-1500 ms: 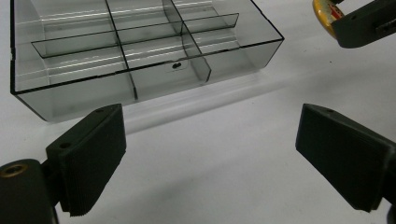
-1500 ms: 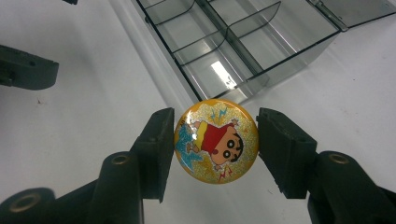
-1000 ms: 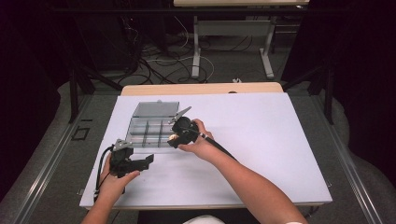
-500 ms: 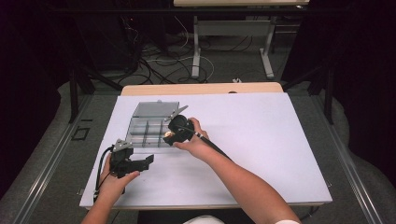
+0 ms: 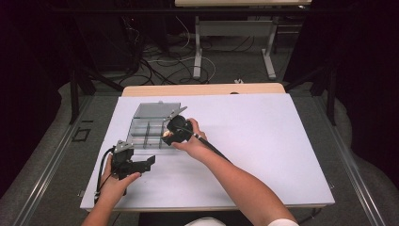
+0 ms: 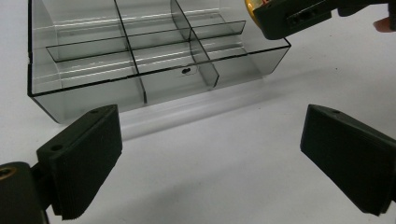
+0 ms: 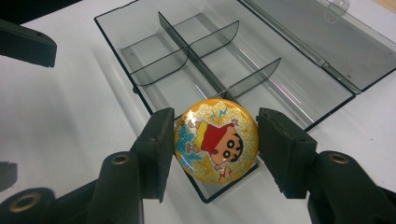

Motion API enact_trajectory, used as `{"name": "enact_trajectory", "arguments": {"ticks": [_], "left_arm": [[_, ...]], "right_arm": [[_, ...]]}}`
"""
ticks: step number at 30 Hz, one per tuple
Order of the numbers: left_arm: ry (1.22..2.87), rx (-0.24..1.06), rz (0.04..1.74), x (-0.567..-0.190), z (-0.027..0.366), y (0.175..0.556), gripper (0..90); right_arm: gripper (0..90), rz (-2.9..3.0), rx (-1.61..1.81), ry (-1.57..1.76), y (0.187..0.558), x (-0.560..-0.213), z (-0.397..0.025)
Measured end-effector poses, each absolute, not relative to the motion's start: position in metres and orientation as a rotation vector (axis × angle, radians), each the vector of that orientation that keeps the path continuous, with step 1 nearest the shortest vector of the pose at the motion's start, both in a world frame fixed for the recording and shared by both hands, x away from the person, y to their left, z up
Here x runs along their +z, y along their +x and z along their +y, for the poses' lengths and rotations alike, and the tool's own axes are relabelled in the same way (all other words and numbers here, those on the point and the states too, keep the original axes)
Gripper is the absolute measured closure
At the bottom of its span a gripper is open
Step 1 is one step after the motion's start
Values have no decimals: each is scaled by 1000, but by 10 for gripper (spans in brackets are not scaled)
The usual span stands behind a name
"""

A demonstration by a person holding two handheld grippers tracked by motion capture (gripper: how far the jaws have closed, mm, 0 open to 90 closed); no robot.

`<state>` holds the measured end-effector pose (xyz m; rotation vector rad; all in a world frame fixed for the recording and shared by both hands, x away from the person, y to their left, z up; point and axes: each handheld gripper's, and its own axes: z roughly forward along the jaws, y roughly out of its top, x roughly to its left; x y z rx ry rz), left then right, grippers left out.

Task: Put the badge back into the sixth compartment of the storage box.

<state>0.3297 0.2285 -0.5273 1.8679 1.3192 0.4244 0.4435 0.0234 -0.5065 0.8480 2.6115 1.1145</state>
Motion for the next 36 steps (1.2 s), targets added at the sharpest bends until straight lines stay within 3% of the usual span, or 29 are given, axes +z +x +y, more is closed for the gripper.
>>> {"name": "enact_trajectory", "arguments": {"ticks": [30, 36], "left_arm": [[1894, 439, 1314, -528, 227, 330, 50], [1896, 432, 1312, -527, 228, 330, 50]], "right_arm": [[466, 2599, 1091, 839, 453, -521, 32], [416, 2586, 1106, 853, 453, -520, 31]]}}
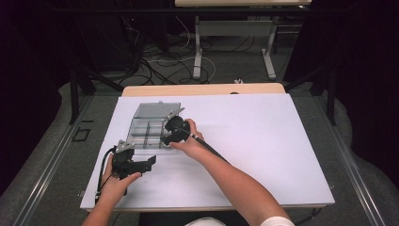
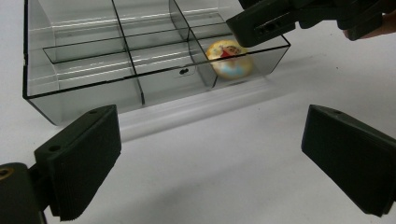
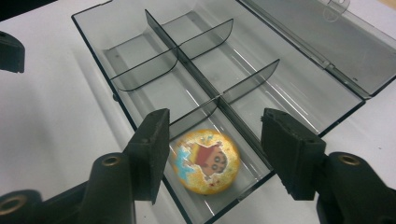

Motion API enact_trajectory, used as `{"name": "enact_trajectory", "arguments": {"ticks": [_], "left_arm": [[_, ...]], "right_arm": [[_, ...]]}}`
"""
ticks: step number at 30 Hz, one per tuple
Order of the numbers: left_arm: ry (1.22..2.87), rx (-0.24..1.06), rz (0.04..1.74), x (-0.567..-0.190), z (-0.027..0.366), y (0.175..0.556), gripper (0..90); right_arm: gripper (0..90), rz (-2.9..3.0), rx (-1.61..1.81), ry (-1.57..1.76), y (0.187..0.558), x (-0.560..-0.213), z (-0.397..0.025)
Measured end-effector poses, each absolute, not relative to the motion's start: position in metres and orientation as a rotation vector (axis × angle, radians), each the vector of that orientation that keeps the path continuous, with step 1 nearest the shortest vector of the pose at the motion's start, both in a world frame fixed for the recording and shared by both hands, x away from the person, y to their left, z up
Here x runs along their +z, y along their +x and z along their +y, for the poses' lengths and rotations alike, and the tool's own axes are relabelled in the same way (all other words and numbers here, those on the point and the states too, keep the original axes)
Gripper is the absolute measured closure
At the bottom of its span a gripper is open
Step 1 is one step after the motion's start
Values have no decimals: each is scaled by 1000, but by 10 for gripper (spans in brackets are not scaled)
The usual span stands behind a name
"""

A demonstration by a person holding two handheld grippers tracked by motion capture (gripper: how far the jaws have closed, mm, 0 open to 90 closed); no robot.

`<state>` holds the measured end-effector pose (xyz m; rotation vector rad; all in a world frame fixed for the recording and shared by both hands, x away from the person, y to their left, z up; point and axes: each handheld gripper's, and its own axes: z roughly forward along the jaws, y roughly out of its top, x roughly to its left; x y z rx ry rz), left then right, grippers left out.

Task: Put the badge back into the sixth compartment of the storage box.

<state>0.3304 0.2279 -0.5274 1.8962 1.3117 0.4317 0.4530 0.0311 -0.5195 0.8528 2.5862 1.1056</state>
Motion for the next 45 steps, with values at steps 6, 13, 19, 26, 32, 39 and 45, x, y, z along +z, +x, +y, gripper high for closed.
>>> {"name": "enact_trajectory", "arguments": {"ticks": [6, 13, 19, 26, 32, 39, 45], "left_arm": [[1900, 429, 1313, -527, 229, 330, 50], [1897, 430, 1319, -527, 229, 331, 50], [1909, 421, 1319, -528, 229, 331, 51], [1911, 424, 1319, -529, 228, 332, 51], [1908, 428, 1321, -530, 227, 333, 51], [1895, 442, 1322, -530, 226, 332, 51], [1892, 439, 1323, -530, 226, 333, 51]], "right_arm": [[360, 2569, 1106, 853, 452, -514, 27], [252, 2547, 1108, 860, 447, -507, 18], [148, 2519, 1096, 903, 442, -500, 4], [128, 2469, 1105, 911, 432, -497, -15], [82, 2432, 1121, 930, 425, -494, -32], [0, 2403, 1140, 948, 415, -496, -57], [0, 2383, 1100, 982, 405, -499, -83]]}}
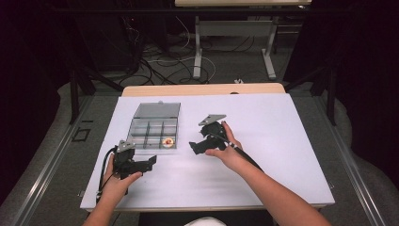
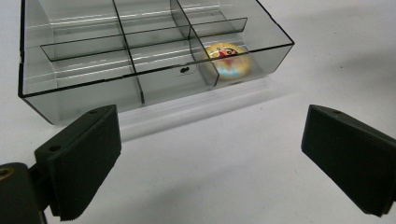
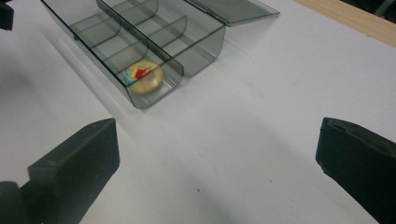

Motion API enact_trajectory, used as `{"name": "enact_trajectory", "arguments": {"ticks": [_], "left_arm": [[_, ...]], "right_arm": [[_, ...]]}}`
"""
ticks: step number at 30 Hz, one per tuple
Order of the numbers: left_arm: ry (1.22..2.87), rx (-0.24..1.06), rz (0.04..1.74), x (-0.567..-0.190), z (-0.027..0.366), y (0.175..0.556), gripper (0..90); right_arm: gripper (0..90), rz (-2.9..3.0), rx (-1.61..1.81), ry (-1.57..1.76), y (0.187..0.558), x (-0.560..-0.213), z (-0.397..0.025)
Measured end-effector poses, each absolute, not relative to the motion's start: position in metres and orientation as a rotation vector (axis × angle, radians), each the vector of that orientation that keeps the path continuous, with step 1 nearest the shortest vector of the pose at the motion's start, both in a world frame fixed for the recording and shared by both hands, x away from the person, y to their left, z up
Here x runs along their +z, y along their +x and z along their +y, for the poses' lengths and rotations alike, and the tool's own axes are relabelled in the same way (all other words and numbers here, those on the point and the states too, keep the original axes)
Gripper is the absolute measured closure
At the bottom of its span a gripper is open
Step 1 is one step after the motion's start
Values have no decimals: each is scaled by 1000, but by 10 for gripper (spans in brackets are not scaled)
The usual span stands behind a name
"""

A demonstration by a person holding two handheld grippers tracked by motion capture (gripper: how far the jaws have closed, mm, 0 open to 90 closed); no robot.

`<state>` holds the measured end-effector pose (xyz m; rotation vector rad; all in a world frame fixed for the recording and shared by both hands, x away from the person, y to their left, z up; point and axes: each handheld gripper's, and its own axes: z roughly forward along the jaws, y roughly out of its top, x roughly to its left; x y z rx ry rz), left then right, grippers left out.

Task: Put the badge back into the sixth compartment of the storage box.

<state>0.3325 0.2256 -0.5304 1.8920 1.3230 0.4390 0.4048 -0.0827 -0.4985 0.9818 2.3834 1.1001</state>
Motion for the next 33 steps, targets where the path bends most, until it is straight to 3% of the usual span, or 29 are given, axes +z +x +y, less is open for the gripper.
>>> {"name": "enact_trajectory", "arguments": {"ticks": [18, 33], "left_arm": [[1879, 441, 1331, -530, 225, 332, 51], [1871, 425, 1337, -530, 225, 333, 34]], "right_arm": [[0, 2297, 1094, 1082, 372, -518, -155], [0, 2235, 1108, 1175, 364, -533, -182]]}}
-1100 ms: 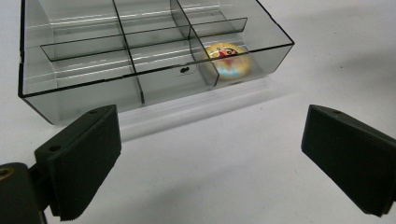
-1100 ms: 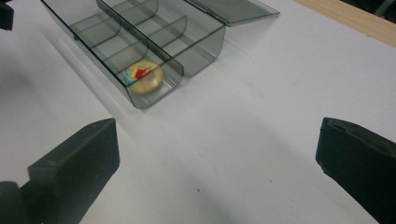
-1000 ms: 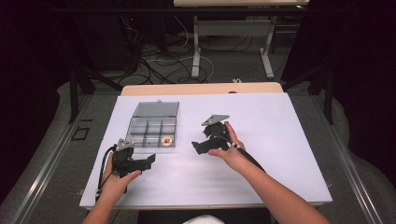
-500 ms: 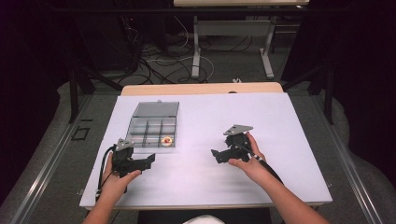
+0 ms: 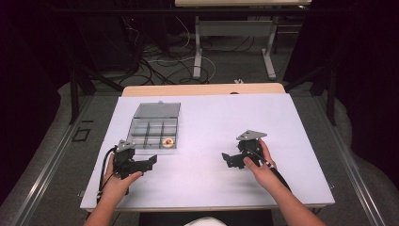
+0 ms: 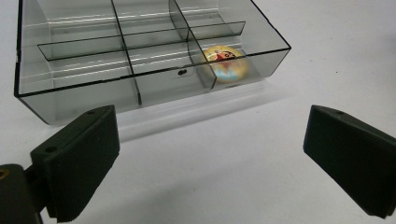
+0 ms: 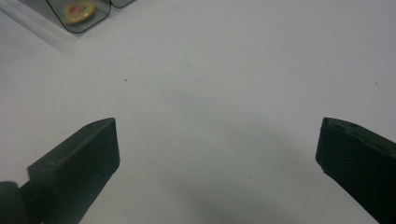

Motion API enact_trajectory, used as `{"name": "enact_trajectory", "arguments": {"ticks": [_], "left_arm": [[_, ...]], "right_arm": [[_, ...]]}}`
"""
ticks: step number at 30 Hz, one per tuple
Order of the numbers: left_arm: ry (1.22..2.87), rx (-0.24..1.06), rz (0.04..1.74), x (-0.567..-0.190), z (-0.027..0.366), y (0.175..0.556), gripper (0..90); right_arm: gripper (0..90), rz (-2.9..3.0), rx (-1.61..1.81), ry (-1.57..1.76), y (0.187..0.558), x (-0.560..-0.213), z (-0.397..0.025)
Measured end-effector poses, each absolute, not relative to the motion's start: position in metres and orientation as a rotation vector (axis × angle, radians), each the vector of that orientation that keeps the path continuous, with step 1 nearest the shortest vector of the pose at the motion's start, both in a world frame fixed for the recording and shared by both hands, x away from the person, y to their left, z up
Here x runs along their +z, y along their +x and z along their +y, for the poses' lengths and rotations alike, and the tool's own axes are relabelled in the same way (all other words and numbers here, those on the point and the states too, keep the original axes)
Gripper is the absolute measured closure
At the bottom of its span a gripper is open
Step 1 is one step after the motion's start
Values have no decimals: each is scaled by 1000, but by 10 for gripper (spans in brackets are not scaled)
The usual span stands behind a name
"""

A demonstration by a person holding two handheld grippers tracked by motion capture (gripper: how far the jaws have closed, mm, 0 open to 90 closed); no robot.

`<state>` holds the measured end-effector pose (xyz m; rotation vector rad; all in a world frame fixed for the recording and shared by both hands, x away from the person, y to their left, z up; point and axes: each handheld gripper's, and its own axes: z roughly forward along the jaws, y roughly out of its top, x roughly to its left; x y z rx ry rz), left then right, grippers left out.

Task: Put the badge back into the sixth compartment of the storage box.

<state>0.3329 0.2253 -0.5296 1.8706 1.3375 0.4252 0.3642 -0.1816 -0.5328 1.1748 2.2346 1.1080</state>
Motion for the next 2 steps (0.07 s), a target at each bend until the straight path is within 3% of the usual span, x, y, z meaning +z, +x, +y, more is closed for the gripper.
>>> {"name": "enact_trajectory", "arguments": {"ticks": [2], "left_arm": [[1870, 428, 1337, -530, 225, 333, 28]], "right_arm": [[0, 2229, 1110, 1191, 365, -534, -182]]}}
